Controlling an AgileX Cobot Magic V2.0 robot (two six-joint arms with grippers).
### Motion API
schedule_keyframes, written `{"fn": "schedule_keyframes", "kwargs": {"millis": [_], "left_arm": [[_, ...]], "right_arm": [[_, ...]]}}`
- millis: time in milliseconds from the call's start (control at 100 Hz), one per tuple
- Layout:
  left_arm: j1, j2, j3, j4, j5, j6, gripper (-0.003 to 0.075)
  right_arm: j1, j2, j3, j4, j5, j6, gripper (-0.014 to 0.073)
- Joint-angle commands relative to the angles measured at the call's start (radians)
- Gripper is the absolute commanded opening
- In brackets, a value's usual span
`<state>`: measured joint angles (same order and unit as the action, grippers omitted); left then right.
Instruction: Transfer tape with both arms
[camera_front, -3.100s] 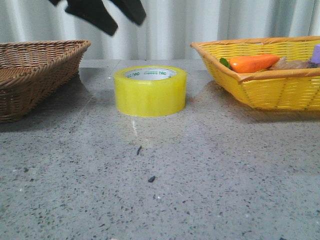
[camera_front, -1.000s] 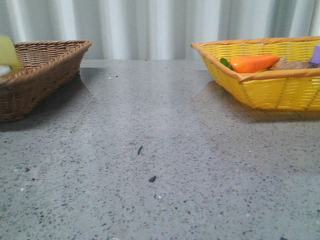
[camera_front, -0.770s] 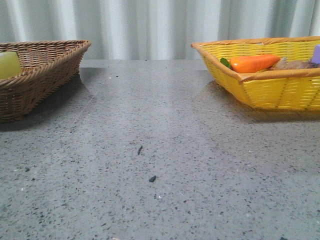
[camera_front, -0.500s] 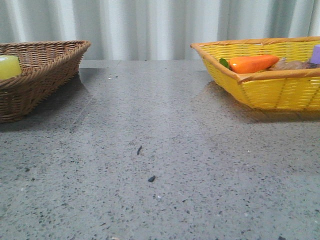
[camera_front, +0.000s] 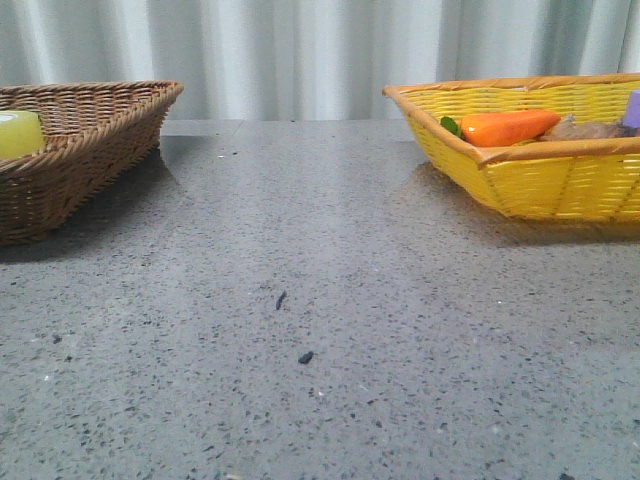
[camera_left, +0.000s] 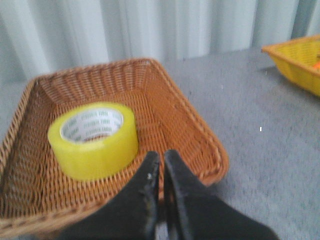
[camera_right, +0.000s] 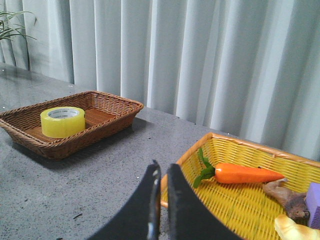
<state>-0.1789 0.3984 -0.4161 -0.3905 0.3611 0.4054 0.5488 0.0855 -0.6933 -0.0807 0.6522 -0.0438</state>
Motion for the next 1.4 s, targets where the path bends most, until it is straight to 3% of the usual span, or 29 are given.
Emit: {"fn": "schedule_keyframes", "kwargs": {"millis": [0, 410, 710, 800, 1000, 1140, 1390], "left_arm": [[-0.008, 0.002, 0.013, -0.019, -0.078, -0.001, -0.002], [-0.016, -0.003, 0.164, -0.019, -0.08, -0.001, -0.002], [-0.048, -0.187, 0.271, 0.076, -0.143, 0.002, -0.002], [-0.042, -0.287, 0.333, 0.097, -0.172, -0.092, -0.002], [-0.018, -0.433, 0.43, 0.292, -0.168, -0.476, -0.002], [-0.018, -0.431, 0.428, 0.371, -0.107, -0.481, -0.002], [-0.018, -0.431, 0.428, 0.346, -0.079, -0.483, -0.002]], "right_arm": [[0.002, 0.017, -0.018, -0.02, -0.073, -0.005, -0.0042], [0.002, 0.017, -0.018, -0.02, -0.071, -0.005, -0.0041], [0.002, 0.017, -0.018, -0.02, -0.069, -0.005, -0.0042], [0.002, 0.017, -0.018, -0.02, -0.069, -0.005, -0.0041], [0.002, 0.017, -0.018, -0.02, -0.069, -0.005, -0.0042], [0.002, 0.017, -0.018, -0.02, -0.068, -0.005, -0.0042], [0.002, 0.017, -0.018, -0.02, -0.067, -0.005, -0.0042]]}}
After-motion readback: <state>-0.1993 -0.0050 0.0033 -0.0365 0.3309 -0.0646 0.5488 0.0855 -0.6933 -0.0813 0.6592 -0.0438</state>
